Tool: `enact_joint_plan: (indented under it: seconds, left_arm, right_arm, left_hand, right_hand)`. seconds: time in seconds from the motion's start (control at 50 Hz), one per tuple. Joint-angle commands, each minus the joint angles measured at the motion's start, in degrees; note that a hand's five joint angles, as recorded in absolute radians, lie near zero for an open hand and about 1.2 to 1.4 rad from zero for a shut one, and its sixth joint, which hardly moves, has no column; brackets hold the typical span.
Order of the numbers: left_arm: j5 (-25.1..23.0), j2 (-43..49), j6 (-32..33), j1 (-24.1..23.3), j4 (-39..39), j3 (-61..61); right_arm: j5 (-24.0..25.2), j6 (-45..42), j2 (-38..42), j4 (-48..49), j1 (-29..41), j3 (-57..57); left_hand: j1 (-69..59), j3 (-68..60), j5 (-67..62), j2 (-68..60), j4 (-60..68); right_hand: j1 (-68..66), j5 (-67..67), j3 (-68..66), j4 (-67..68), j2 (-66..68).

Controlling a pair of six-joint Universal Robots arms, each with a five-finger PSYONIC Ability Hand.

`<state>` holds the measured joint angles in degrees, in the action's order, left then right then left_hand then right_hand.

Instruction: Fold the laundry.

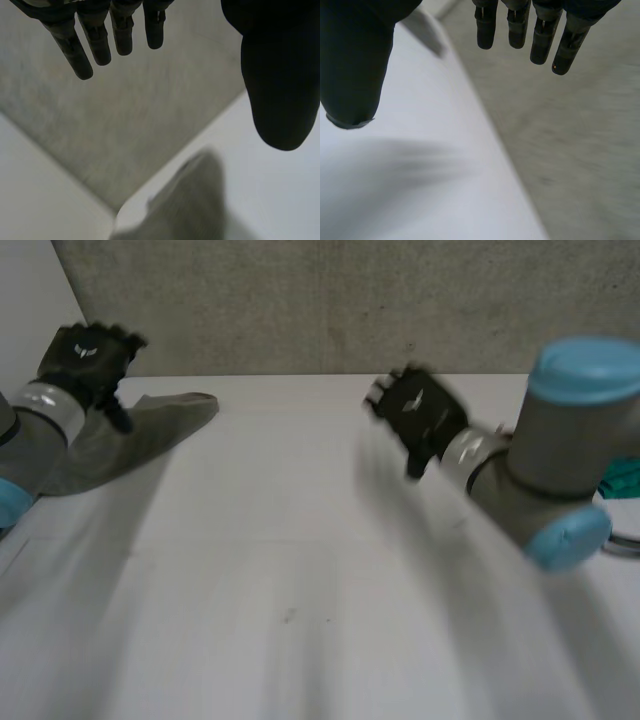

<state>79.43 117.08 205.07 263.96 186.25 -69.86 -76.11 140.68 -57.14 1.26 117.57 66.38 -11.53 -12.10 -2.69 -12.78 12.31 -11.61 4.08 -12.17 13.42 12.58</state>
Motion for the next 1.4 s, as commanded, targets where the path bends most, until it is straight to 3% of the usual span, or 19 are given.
enact_joint_plan:
  seconds: [0.02,0.14,0.22,0.3,0.34,0.36,0.44,0.5,0.6,0.62,0.7,0.74,0.78,0.86,1.02,1.1,1.16,1.4]
  left_arm:
    - [-0.4,18.1,13.8,7.7,2.4,10.5]
    - [-1.9,27.0,16.0,10.5,8.2,16.3]
    - [-3.7,32.3,15.9,10.8,8.1,21.3]
    - [-3.5,36.9,15.9,10.8,4.8,26.3]
    - [-2.0,38.0,15.8,10.7,3.8,28.4]
    - [-0.8,38.0,15.7,10.4,3.8,28.6]
    - [7.5,34.1,14.8,8.2,5.3,25.9]
    - [9.7,25.8,10.3,4.9,9.8,20.4]
    - [8.6,10.8,-6.3,0.9,13.6,8.6]
    - [5.9,5.3,-11.2,-1.0,13.9,4.7]
    - [-1.6,-1.7,-16.8,-4.1,14.7,-1.1]
    - [-3.2,-1.0,-16.4,-4.2,15.0,-1.2]
    - [-3.6,1.2,-14.5,-4.0,14.5,-0.4]
    - [-3.2,5.6,-9.6,-3.4,13.9,2.4]
    - [1.2,15.9,-3.1,4.0,12.0,9.1]
    - [1.0,21.5,0.6,5.6,11.9,13.7]
    - [-0.1,25.5,3.7,6.3,11.9,17.4]
    - [-2.8,36.7,5.3,9.2,8.4,27.6]
  right_arm:
    - [1.4,-0.1,-6.3,4.4,2.8,16.8]
    - [1.4,-0.2,-9.3,7.8,2.0,24.3]
    - [1.4,-0.1,-11.0,8.7,2.0,27.5]
    - [1.4,-0.1,-11.9,9.8,1.6,29.9]
    - [1.4,-0.2,-12.4,10.1,1.1,30.6]
    - [1.4,-0.1,-12.6,10.2,0.7,31.1]
    - [1.5,-0.1,-14.1,10.9,-1.9,33.1]
    - [1.5,-0.1,-14.9,11.0,-2.3,33.5]
    - [1.5,-0.1,-16.2,11.2,-3.7,33.6]
    - [1.4,-0.1,-16.3,11.2,-3.8,33.6]
    - [1.5,0.1,-17.1,11.2,-4.1,34.0]
    - [1.6,0.1,-17.3,11.2,-4.1,34.3]
    - [1.6,0.1,-17.3,11.3,-4.1,34.6]
    - [2.2,0.1,-17.3,11.3,-4.6,35.6]
    - [3.5,0.0,-17.2,11.5,-6.0,36.2]
    - [3.5,0.0,-17.2,11.7,-6.0,36.1]
    - [3.5,0.0,-17.2,11.8,-6.0,36.2]
    - [3.6,0.0,-16.9,12.2,-6.8,36.2]
  left_hand:
    - [-1.0,-0.5,0.1,0.2,0.3]
    - [-2.0,-1.5,-0.9,-0.8,1.3]
    - [-14.1,-13.6,-13.0,-12.9,13.4]
    - [-39.5,-38.9,-38.3,-38.2,38.7]
    - [-67.4,-66.8,-66.2,-66.1,66.6]
    - [-68.5,-67.9,-67.3,-67.2,67.7]
    - [-68.5,-67.9,-67.3,-67.2,67.7]
    - [-68.5,-67.9,-67.3,-67.2,67.7]
    - [-68.5,-67.9,-67.3,-67.2,67.7]
    - [-68.5,-67.9,-67.3,-67.2,67.7]
    - [-68.5,-67.9,-67.3,-67.2,67.7]
    - [-68.5,-67.9,-67.3,-67.2,67.7]
    - [-27.5,-26.9,-26.3,-26.2,26.7]
    - [1.5,2.1,2.7,2.8,-2.3]
    - [0.3,0.9,1.5,1.6,-1.1]
    - [-7.4,-6.8,-6.3,-6.2,6.6]
    - [-21.2,-20.6,-20.0,-19.9,20.4]
    - [-12.1,-11.6,-11.0,-10.9,11.4]
  right_hand:
    - [1.6,-4.1,2.2,-3.4,-2.6]
    - [1.6,-4.1,2.2,-3.4,-2.6]
    - [1.6,-4.1,2.2,-3.4,-2.6]
    - [1.6,-4.1,2.2,-3.4,-2.6]
    - [1.6,-4.1,2.2,-3.4,-2.6]
    - [1.6,-4.1,2.2,-3.4,-2.6]
    - [1.6,-4.1,2.2,-3.4,-2.6]
    - [1.6,-4.1,2.2,-3.4,-2.6]
    - [1.6,-4.1,2.2,-3.4,-2.6]
    - [1.6,-4.1,2.2,-3.4,-2.6]
    - [1.6,-4.1,2.2,-3.4,-2.6]
    - [1.6,-4.1,2.2,-3.4,-2.6]
    - [1.6,-4.1,2.2,-3.4,-2.6]
    - [1.6,-4.1,2.2,-3.4,-2.6]
    - [1.6,-4.1,2.2,-3.4,-2.6]
    - [1.6,-4.1,2.2,-3.4,-2.6]
    - [1.6,-4.1,2.2,-3.4,-2.6]
    - [1.6,-4.1,2.2,-3.4,-2.6]
